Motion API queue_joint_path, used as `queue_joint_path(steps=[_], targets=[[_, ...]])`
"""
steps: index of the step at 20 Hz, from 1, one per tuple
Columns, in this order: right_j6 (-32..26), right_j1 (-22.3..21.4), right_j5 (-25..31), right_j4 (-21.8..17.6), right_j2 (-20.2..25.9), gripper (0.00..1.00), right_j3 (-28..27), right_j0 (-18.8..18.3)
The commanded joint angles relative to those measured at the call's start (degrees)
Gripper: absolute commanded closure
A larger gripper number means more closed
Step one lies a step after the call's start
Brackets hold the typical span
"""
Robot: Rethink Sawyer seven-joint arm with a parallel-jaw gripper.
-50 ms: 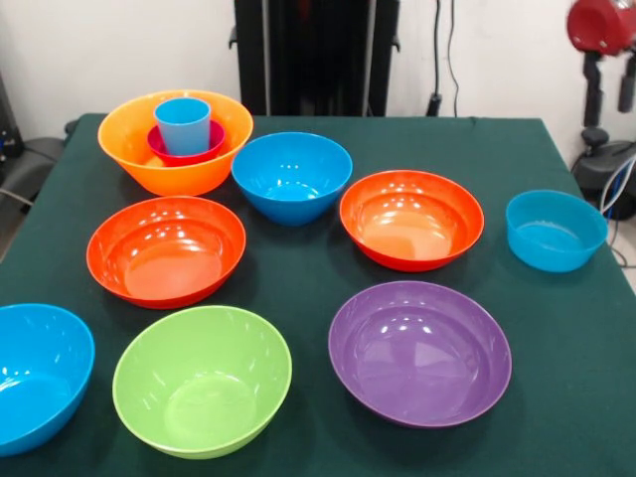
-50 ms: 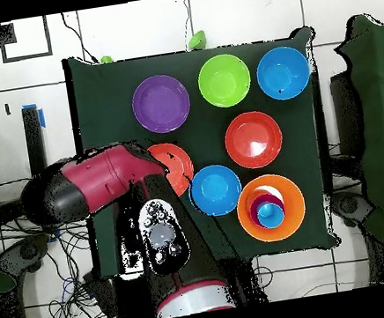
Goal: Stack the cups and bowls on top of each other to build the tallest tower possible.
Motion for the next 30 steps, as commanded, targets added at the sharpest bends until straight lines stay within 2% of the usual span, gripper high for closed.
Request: queue_joint_path(steps=[1,13,20,23,30], targets=[[8.67,9.61,0.61,-2.62,-4.28,0.00,-7.39,1.18],[7.11,15.92,-0.70,-5.23,-7.02,0.00,-9.69,1.29],[6.85,20.08,-1.52,-4.00,-6.96,0.00,-12.02,1.90],[6.91,21.83,-3.81,-3.77,-6.40,0.00,-12.50,1.87],[7.97,23.29,-5.97,-2.53,-6.46,0.00,-12.77,1.90]])
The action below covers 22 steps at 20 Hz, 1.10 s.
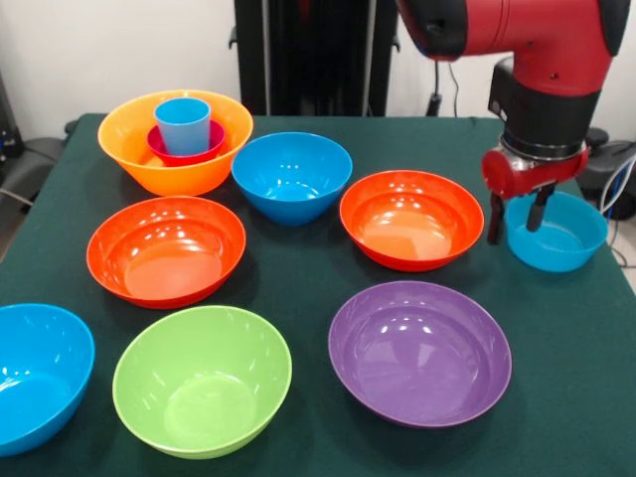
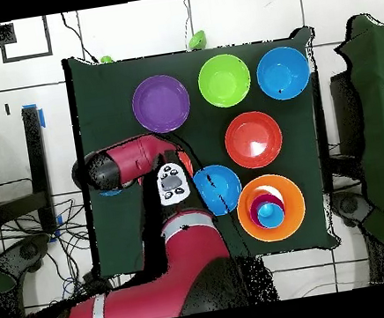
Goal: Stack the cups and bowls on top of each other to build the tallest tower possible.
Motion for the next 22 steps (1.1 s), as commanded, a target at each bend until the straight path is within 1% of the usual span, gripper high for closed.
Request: queue_joint_path(steps=[1,3,9,15,18,19,22], targets=[[4.79,4.03,-3.39,-2.24,1.76,0.00,-3.44,0.15],[4.21,4.73,-3.49,-2.09,2.13,0.00,-4.09,-0.10],[4.29,5.60,-4.80,-1.52,3.00,0.00,-2.88,-1.18],[4.16,6.22,-4.72,-1.63,2.84,0.00,-2.94,-1.10],[3.66,4.84,-4.18,-1.67,3.17,0.00,-2.09,-1.37],[2.77,2.90,-3.56,-2.13,3.27,0.00,-1.38,-1.39],[2.15,-4.39,1.31,-0.03,4.83,0.00,2.87,-2.09]])
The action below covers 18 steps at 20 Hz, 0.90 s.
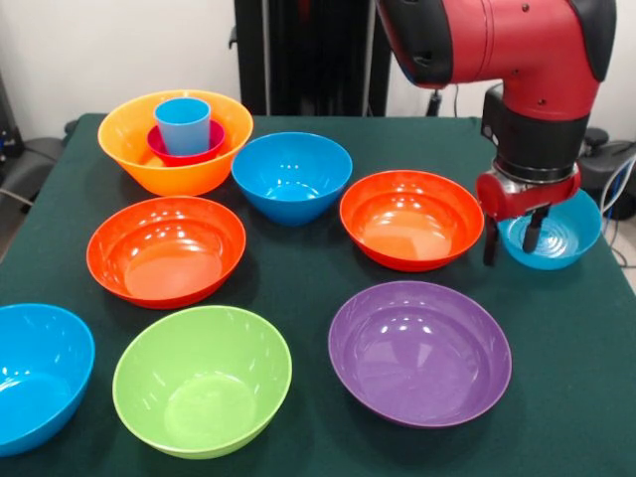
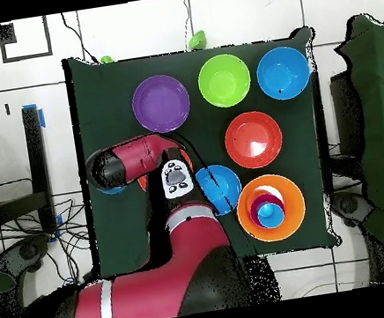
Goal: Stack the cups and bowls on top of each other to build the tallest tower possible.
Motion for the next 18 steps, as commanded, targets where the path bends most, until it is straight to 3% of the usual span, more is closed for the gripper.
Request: queue_joint_path(steps=[1,18], targets=[[2.14,-7.24,5.23,0.29,4.87,0.00,4.40,-1.34],[2.79,-3.42,1.85,0.07,6.98,0.00,4.37,-1.94]])
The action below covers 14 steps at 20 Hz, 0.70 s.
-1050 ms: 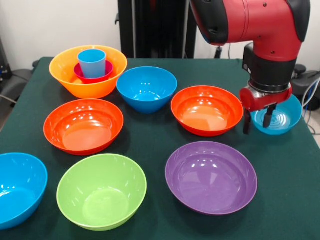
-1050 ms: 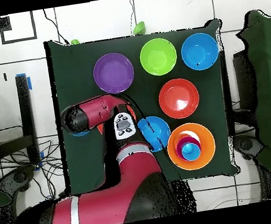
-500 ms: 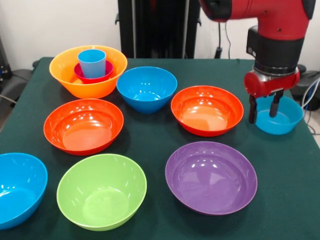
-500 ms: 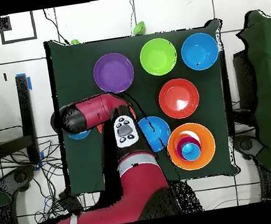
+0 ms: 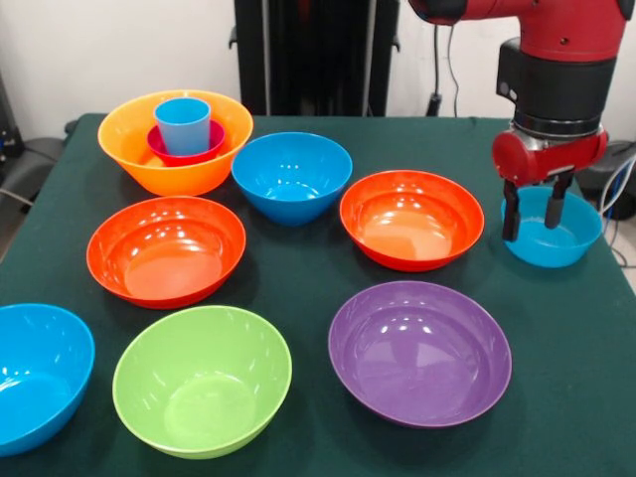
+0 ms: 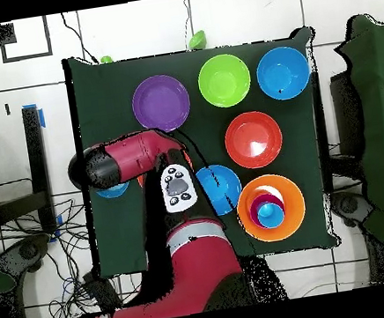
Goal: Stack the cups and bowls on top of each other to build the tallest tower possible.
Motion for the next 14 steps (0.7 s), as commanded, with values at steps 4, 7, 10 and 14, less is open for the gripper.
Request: queue_joint_path(steps=[4,7,10,14], targets=[[2.75,3.48,1.65,-0.62,5.54,0.00,2.42,-1.34],[2.81,3.46,2.67,-0.77,4.77,0.00,2.13,-1.04],[2.51,3.12,4.14,-1.11,3.73,0.00,1.27,-0.73],[1.57,2.81,4.51,-1.44,3.95,0.00,2.06,-1.50]])
